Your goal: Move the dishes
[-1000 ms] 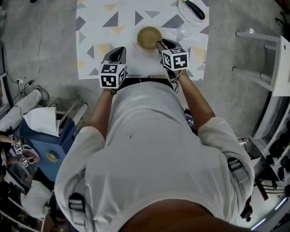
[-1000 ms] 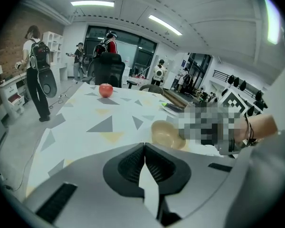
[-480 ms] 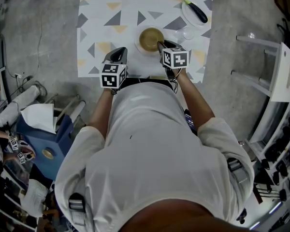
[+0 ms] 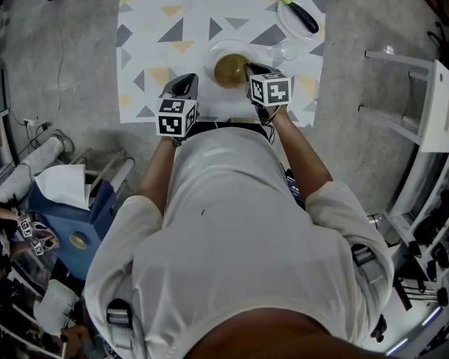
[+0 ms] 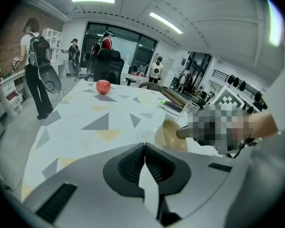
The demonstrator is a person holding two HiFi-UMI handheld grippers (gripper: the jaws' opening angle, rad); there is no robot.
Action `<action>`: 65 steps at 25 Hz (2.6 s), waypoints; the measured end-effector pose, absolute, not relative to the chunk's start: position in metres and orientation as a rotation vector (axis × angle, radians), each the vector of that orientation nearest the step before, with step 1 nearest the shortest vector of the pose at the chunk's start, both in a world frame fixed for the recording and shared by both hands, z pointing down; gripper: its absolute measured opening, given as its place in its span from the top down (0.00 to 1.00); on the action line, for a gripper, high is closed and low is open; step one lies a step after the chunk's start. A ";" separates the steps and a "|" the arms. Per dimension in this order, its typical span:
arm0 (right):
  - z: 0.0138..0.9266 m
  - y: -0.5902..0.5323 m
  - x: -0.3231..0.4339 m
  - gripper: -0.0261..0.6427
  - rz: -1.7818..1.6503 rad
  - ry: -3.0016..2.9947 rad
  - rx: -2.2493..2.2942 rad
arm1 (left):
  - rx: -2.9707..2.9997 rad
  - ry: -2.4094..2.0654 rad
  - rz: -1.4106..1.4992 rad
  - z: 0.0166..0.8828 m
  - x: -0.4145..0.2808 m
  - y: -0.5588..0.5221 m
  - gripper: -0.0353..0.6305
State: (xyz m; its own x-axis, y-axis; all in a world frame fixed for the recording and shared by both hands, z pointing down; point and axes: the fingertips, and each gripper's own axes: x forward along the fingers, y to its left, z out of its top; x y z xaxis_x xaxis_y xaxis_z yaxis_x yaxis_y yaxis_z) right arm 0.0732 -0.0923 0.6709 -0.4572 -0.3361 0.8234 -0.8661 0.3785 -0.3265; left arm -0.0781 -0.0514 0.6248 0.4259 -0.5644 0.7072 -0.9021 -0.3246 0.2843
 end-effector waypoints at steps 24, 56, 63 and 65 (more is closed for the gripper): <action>0.611 -0.116 0.045 0.94 0.829 -2.101 1.041 | 2.065 -1.257 0.613 0.609 -0.092 -0.063 0.92; 0.574 -0.149 -0.130 0.94 0.655 -2.309 0.721 | 1.752 -1.618 0.436 0.598 -0.223 -0.004 0.92; 0.592 -0.158 -0.138 0.94 0.820 -2.242 0.774 | 1.739 -1.604 0.448 0.604 -0.237 -0.001 0.92; 0.594 -0.163 -0.138 0.94 0.875 -2.212 0.817 | 1.739 -1.600 0.451 0.605 -0.240 -0.001 0.92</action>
State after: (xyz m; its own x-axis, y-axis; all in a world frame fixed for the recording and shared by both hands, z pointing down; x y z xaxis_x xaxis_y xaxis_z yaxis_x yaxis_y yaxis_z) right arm -0.1377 -0.1627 0.5945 -0.6188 -0.3134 0.7203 -0.7212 0.5900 -0.3629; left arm -0.2400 -0.0010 0.6052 0.1685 -0.7115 0.6821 -0.9629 0.0290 0.2681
